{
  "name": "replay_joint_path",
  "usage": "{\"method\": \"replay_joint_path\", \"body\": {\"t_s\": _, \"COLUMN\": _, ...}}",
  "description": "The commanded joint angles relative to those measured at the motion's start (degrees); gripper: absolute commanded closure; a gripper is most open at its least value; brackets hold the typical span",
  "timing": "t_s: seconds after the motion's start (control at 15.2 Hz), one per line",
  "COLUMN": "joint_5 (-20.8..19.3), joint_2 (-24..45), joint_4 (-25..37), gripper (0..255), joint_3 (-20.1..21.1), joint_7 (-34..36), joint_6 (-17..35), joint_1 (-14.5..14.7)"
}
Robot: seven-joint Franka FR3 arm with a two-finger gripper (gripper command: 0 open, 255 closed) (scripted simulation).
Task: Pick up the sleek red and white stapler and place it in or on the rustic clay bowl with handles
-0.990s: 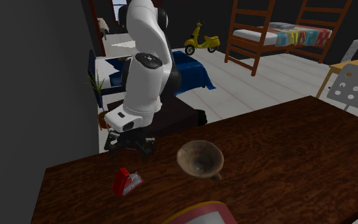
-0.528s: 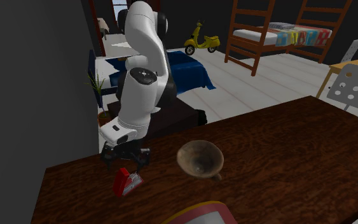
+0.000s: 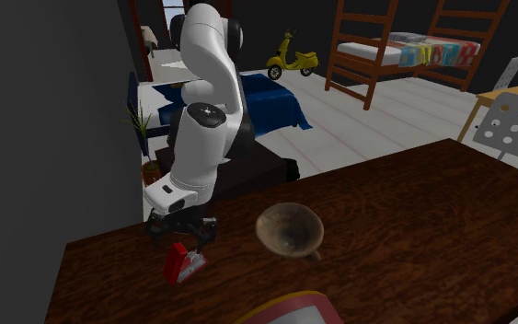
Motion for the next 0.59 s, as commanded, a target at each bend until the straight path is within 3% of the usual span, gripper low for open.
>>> {"method": "replay_joint_path", "body": {"t_s": 0.0, "joint_5": 0.00, "joint_2": 0.00, "joint_4": 0.00, "gripper": 0, "joint_3": 0.00, "joint_7": 0.00, "joint_6": 0.00, "joint_1": 0.00}}
{"method": "replay_joint_path", "body": {"t_s": 0.07, "joint_5": 0.00, "joint_2": 0.00, "joint_4": 0.00, "gripper": 255, "joint_3": 0.00, "joint_7": 0.00, "joint_6": 0.00, "joint_1": 0.00}}
{"method": "replay_joint_path", "body": {"t_s": 0.53, "joint_5": -0.02, "joint_2": -0.05, "joint_4": -0.09, "gripper": 255, "joint_3": -0.01, "joint_7": 0.02, "joint_6": 0.04, "joint_1": 0.01}}
